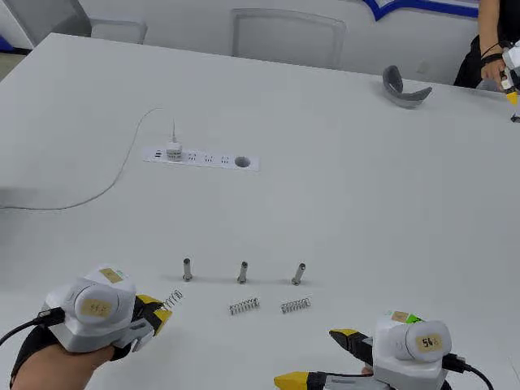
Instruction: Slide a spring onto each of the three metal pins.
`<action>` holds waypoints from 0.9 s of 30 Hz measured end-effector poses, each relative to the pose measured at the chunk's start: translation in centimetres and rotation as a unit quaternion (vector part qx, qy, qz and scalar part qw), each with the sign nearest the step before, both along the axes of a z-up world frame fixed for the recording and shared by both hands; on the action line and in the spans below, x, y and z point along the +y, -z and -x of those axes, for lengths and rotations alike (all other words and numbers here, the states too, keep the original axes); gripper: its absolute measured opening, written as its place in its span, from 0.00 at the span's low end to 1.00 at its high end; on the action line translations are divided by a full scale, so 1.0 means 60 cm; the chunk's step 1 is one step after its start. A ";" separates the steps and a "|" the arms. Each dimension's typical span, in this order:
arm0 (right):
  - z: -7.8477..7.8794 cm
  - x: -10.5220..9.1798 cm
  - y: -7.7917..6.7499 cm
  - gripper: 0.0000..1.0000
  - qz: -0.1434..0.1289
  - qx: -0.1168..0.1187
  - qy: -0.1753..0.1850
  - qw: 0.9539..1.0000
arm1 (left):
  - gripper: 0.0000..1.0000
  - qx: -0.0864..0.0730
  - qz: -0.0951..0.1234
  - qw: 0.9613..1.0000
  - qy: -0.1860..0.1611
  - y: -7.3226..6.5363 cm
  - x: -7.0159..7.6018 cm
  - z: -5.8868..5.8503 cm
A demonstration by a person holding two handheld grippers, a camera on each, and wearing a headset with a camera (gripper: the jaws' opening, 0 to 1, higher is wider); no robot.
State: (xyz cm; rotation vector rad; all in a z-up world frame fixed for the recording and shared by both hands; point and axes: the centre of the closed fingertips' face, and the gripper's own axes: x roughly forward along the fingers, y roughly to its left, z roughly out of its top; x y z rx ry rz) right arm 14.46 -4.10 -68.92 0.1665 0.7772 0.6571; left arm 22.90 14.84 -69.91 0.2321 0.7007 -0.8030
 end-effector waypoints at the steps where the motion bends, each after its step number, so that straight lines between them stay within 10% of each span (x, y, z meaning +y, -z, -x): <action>1: -0.002 0.001 -0.002 0.88 -0.001 -0.002 0.000 1.000 | 0.10 -0.001 0.001 1.000 0.003 -0.003 -0.002 0.001; 27: -0.026 0.032 -0.027 0.81 -0.048 -0.014 -0.014 0.999 | 0.10 -0.009 0.005 0.996 0.087 -0.029 -0.077 0.058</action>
